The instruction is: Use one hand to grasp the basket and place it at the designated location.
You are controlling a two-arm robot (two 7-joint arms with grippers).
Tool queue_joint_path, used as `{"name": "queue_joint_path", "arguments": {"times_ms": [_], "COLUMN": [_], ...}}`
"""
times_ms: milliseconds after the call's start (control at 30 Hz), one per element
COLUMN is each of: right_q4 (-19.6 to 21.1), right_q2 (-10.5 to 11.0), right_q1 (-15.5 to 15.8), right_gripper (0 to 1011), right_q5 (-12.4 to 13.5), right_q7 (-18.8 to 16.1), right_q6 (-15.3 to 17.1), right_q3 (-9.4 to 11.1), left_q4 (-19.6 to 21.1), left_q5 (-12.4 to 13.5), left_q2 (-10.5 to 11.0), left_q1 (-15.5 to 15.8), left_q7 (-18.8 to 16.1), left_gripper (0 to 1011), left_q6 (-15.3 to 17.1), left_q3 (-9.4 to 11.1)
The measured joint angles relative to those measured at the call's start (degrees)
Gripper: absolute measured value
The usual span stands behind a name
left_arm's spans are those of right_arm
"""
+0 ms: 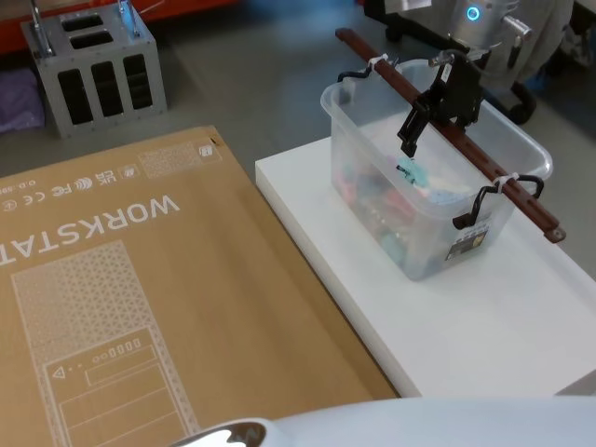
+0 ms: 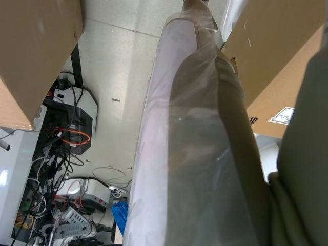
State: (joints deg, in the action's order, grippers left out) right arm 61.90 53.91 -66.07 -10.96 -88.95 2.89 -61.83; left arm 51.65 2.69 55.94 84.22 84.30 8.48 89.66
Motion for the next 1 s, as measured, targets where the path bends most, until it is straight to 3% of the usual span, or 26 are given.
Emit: {"name": "queue_joint_path", "arguments": {"times_ms": [1000], "right_q4": [0.0], "right_q2": [0.0], "right_q1": [0.0], "right_gripper": [1001], "right_q5": [0.0], "right_q7": [0.0], "right_q6": [0.0], "right_q3": [0.0], "left_q4": [0.0], "left_q5": [0.0], "left_q2": [0.0], "left_q1": [0.0], "left_q7": [0.0], "left_gripper": [0], "left_q6": [0.0], "left_q3": [0.0]}}
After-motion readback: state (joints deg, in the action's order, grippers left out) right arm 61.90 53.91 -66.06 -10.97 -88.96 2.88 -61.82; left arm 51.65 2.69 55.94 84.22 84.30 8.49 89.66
